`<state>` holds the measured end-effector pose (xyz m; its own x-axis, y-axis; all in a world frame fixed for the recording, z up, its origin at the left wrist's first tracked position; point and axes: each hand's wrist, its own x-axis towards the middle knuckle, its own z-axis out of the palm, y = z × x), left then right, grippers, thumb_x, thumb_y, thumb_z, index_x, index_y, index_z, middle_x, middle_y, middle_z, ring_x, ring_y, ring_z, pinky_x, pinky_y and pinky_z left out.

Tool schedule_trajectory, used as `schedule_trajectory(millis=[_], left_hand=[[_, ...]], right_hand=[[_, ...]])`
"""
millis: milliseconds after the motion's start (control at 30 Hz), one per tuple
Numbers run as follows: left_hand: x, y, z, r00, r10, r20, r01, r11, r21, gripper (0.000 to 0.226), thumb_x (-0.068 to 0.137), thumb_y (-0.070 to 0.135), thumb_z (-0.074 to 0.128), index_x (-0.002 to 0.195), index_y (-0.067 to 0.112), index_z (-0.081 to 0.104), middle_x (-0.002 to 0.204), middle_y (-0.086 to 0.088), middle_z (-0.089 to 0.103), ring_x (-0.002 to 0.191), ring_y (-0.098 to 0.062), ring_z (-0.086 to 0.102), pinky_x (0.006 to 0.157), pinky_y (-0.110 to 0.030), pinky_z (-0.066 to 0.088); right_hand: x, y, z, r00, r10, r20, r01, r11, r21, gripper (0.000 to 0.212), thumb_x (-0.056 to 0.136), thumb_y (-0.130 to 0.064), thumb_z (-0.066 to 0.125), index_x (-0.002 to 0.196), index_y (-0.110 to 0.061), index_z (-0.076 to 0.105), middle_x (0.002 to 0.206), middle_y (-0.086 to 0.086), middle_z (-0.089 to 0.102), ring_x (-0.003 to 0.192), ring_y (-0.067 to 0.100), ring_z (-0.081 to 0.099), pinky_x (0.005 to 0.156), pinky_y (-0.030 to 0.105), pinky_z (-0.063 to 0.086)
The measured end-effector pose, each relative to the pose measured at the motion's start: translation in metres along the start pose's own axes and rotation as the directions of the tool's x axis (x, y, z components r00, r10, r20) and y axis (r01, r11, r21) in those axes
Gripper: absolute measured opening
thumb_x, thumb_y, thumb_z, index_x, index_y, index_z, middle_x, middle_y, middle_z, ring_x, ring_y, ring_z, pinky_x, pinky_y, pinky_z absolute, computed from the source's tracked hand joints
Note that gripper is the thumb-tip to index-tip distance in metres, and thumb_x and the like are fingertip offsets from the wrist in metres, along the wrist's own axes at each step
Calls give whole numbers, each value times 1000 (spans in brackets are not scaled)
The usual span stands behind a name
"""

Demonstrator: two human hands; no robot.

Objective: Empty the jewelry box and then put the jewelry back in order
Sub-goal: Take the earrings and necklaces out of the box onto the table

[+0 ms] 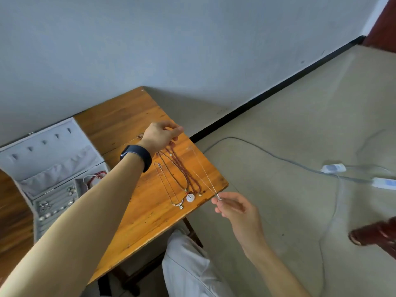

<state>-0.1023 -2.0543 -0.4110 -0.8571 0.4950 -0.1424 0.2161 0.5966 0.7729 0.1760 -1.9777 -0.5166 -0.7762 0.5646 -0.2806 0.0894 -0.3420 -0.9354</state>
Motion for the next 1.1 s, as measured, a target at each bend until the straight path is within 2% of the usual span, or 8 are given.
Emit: schedule_trajectory(millis=[167,333,600,733,800,933,1000,1100], left_hand=[[11,-11,7,999,-35,-29,36,999,26,13,93,45,67,92,32,66,85,4,70,57,-1,67,44,-12,43],[19,-18,9,998,-33,-47,37,996,79,11,93,45,66,90,35,64,88,8,69,70,-6,69,54,-18,46],[34,-28,18,989,-102,-104,105,994,20,11,94,43,65,90,32,64,92,5,70,80,-11,68,60,-23,48],[38,-35,22,982,-115,-151,125,990,63,15,93,45,65,94,30,65,91,8,63,76,-5,59,55,-20,42],[39,-38,24,981,-111,-158,128,986,105,15,94,45,64,97,31,63,94,6,63,76,-6,59,57,-21,47],[40,-43,29,979,-75,-190,119,965,232,15,94,49,60,97,35,61,101,3,68,85,-17,67,80,-37,60],[40,-44,31,978,-63,-198,117,955,274,16,94,51,59,97,35,62,110,-2,67,98,-23,65,88,-44,57],[44,-46,31,974,-23,-223,109,919,378,23,95,53,57,102,34,67,124,-6,60,119,-29,52,101,-51,46]], right_hand=[[11,-5,4,1000,12,-10,-12,1000,9,14,88,-21,74,96,-33,73,97,-3,78,86,13,73,74,19,55],[17,-3,6,998,41,-47,-39,997,61,8,89,-21,74,95,-24,76,95,-1,78,87,15,72,81,27,51],[28,1,6,987,57,-148,-62,998,-32,16,85,-27,79,100,-24,73,87,-6,78,83,7,73,74,20,54],[32,3,5,983,55,-173,-65,997,-51,11,84,-25,81,94,-26,79,85,-7,78,82,6,73,67,15,54],[33,4,6,980,62,-189,-72,996,-43,10,83,-23,81,92,-27,81,86,-10,78,84,2,73,67,12,53],[35,8,11,974,79,-214,-91,995,-44,8,82,-25,82,90,-28,81,89,-14,78,88,-2,71,79,21,54],[36,8,15,974,59,-220,-81,992,-94,7,83,-27,81,88,-31,80,87,-17,77,87,-3,71,79,21,55],[35,7,21,976,-65,-210,4,961,-277,10,85,-32,78,85,-42,76,84,-23,74,84,-5,69,70,12,52]])
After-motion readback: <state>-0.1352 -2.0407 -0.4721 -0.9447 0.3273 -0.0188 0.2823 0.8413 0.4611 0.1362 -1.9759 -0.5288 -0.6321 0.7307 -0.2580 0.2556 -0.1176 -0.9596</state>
